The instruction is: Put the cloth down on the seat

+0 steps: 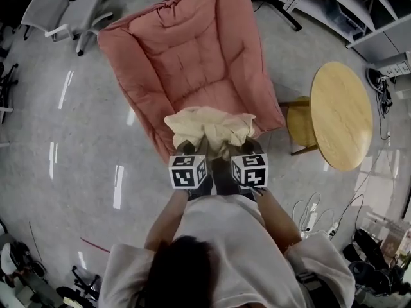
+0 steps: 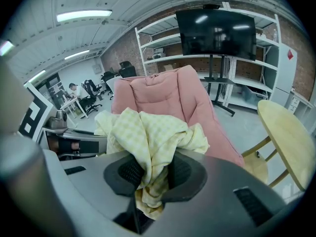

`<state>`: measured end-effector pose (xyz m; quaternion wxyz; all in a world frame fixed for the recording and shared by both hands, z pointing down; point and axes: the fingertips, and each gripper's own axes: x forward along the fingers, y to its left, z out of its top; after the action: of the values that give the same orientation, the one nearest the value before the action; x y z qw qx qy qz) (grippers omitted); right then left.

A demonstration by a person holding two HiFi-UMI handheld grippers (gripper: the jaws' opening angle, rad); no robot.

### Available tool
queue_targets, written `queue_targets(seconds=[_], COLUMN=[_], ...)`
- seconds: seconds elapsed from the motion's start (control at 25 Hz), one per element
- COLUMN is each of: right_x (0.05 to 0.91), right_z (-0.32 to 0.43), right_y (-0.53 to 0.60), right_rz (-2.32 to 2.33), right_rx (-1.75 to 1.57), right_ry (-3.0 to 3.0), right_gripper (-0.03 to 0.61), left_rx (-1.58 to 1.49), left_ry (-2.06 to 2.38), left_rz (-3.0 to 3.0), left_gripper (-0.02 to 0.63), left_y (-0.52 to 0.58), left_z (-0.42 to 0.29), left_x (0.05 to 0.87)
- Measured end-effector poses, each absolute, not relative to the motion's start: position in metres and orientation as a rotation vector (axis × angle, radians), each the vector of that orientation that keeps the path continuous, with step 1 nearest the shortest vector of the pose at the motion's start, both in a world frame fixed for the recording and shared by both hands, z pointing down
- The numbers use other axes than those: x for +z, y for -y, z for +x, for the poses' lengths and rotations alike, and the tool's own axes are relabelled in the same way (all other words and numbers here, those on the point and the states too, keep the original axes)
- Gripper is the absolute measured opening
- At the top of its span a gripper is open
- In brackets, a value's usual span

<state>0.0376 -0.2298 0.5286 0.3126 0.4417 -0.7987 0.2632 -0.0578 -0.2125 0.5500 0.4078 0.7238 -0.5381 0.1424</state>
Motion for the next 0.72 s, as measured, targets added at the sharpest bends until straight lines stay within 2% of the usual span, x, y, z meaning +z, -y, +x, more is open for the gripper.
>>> queue_targets(seconds=[0.72], right_x=[0.591], right_z=[0.035], right_y=[0.329], right_rz=[0.961], right_rx=[0.667], right_ry=[2.137], right_gripper=[0.103], left_rx=[0.348], left_ry=[1.454], left_rz=[1.667], left_gripper=[0.080], left_y=[0.293], left_z=[-0.055], left_x=[0.608])
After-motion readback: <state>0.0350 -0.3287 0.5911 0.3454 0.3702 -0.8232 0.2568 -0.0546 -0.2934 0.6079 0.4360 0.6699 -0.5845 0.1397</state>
